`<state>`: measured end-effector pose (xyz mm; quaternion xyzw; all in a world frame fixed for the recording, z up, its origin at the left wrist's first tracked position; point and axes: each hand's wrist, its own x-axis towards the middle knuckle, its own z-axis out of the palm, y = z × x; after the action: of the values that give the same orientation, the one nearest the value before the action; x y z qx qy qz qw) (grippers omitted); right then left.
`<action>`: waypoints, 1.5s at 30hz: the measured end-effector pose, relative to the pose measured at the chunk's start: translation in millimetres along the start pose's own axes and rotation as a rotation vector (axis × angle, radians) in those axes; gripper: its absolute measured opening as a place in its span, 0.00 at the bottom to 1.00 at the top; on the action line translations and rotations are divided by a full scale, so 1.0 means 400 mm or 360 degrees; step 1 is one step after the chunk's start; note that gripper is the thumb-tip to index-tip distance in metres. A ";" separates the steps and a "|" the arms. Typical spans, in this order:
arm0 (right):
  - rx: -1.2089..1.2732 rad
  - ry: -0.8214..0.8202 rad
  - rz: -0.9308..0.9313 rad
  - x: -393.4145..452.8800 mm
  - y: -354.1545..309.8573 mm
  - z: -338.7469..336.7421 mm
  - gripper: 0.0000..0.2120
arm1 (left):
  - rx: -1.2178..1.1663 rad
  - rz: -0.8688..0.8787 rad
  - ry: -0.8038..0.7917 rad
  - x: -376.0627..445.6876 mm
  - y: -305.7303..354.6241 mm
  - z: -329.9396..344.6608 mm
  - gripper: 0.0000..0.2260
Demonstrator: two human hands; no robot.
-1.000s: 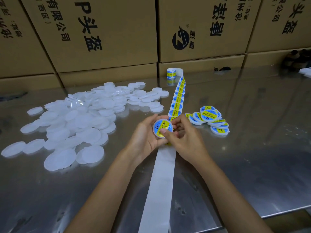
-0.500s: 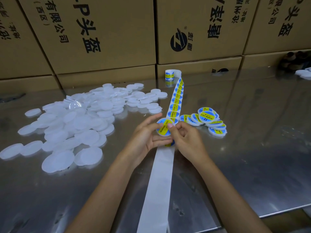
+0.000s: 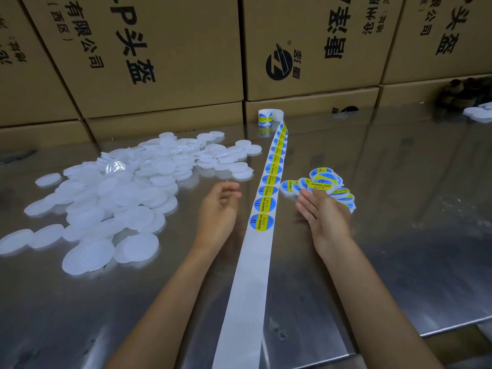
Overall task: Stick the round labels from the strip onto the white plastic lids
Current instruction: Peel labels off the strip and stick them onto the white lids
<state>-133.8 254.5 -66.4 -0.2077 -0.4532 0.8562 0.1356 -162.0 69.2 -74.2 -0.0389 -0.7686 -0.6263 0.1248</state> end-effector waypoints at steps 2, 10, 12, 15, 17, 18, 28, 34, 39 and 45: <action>-0.0154 0.0081 -0.0105 -0.004 0.010 0.004 0.05 | 0.0306 0.0149 0.0020 0.010 -0.020 0.011 0.15; -0.0486 0.0230 -0.0419 0.015 0.035 0.007 0.36 | 0.0421 -0.0040 0.0223 0.167 -0.062 0.045 0.08; -0.0511 0.0216 -0.0430 0.022 0.044 0.016 0.31 | 0.0489 -0.0063 0.0280 0.214 -0.063 0.067 0.08; -0.0646 0.0181 -0.0454 0.025 0.060 0.033 0.19 | 0.0687 -0.0211 0.0297 0.295 -0.069 0.099 0.18; -0.0764 0.0180 -0.0495 0.028 0.070 0.042 0.13 | 0.0932 -0.0337 0.0292 0.343 -0.071 0.119 0.25; -0.0809 0.0182 -0.0512 0.028 0.074 0.047 0.11 | 0.1038 -0.0380 0.0287 0.359 -0.073 0.125 0.27; -0.1193 0.0086 -0.0642 0.032 0.092 0.067 0.06 | 0.0738 -0.0258 0.0302 0.395 -0.103 0.141 0.15; -0.1660 -0.0143 -0.0887 0.017 0.087 0.058 0.08 | -0.0064 -0.0226 0.0404 0.356 -0.105 0.106 0.11; -0.2019 -0.0438 -0.0985 0.003 0.077 0.045 0.11 | -0.0397 -0.0225 0.0210 0.264 -0.077 0.079 0.09; -0.2167 -0.0664 -0.0997 -0.006 0.072 0.018 0.15 | -0.0518 -0.0207 -0.0207 0.085 -0.020 0.046 0.10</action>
<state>-136.3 232.3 -86.2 0.0580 -0.9329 0.3323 0.1257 -199.2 82.2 -77.2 -0.0491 -0.6646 -0.7452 0.0263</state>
